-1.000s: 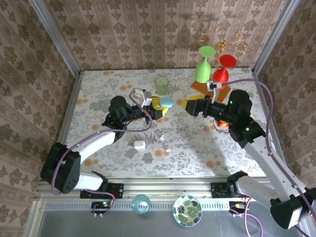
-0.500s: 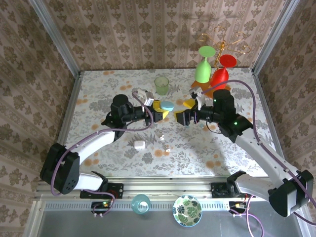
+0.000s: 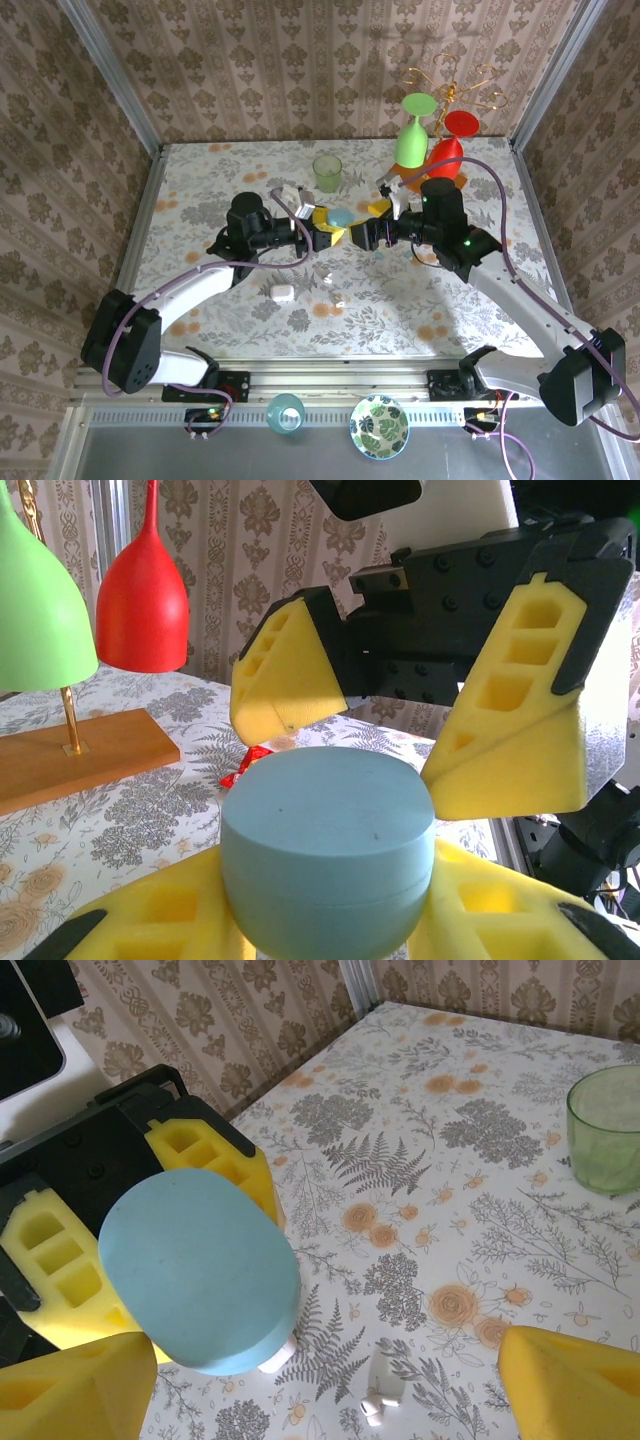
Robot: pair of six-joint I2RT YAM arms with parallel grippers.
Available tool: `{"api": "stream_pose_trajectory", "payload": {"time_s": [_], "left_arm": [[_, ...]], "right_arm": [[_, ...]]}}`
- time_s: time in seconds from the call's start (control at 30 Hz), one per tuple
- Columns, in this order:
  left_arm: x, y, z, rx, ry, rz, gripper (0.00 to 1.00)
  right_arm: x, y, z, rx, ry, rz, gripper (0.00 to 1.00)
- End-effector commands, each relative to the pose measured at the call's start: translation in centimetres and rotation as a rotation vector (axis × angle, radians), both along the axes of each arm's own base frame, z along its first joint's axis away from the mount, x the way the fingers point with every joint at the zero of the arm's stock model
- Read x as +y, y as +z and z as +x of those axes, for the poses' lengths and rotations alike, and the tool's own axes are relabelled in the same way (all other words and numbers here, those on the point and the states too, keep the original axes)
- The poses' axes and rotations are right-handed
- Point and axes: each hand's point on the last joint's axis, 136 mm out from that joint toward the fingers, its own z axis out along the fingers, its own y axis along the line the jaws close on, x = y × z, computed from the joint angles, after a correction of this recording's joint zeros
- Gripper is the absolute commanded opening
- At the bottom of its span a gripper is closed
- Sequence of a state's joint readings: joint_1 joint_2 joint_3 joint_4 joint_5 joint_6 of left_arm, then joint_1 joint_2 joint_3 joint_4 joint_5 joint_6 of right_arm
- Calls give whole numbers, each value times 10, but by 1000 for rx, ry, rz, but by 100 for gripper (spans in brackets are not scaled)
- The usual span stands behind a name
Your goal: Insert wireless bluetooth earbuds into charging case
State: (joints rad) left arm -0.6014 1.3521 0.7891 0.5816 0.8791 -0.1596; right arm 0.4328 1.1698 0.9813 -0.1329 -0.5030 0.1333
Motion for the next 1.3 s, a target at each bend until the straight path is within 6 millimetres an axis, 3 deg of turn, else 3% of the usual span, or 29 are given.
{"api": "stream_pose_trajectory", "payload": {"time_s": [0.0, 0.6, 0.9, 1.0, 1.1, 1.27], "left_arm": [[-1, 21, -20, -86, -83, -34, 23], [3, 14, -27, -119, -91, -23, 23], [5, 11, -14, -141, -27, -35, 24], [8, 14, -9, -150, 3, -56, 24], [10, 17, -3, -159, 45, -62, 24], [14, 20, -3, -184, 75, -63, 25]], "right_arm": [[-3, 22, 11, -64, -49, 13, 89], [-11, 40, 20, -50, -113, 12, 88], [-13, 75, -15, -126, -41, 119, 93], [-27, 87, -22, -151, -88, 182, 94], [-53, 83, -14, -106, -208, 258, 95], [-106, 36, 14, 57, -454, 304, 100]]}}
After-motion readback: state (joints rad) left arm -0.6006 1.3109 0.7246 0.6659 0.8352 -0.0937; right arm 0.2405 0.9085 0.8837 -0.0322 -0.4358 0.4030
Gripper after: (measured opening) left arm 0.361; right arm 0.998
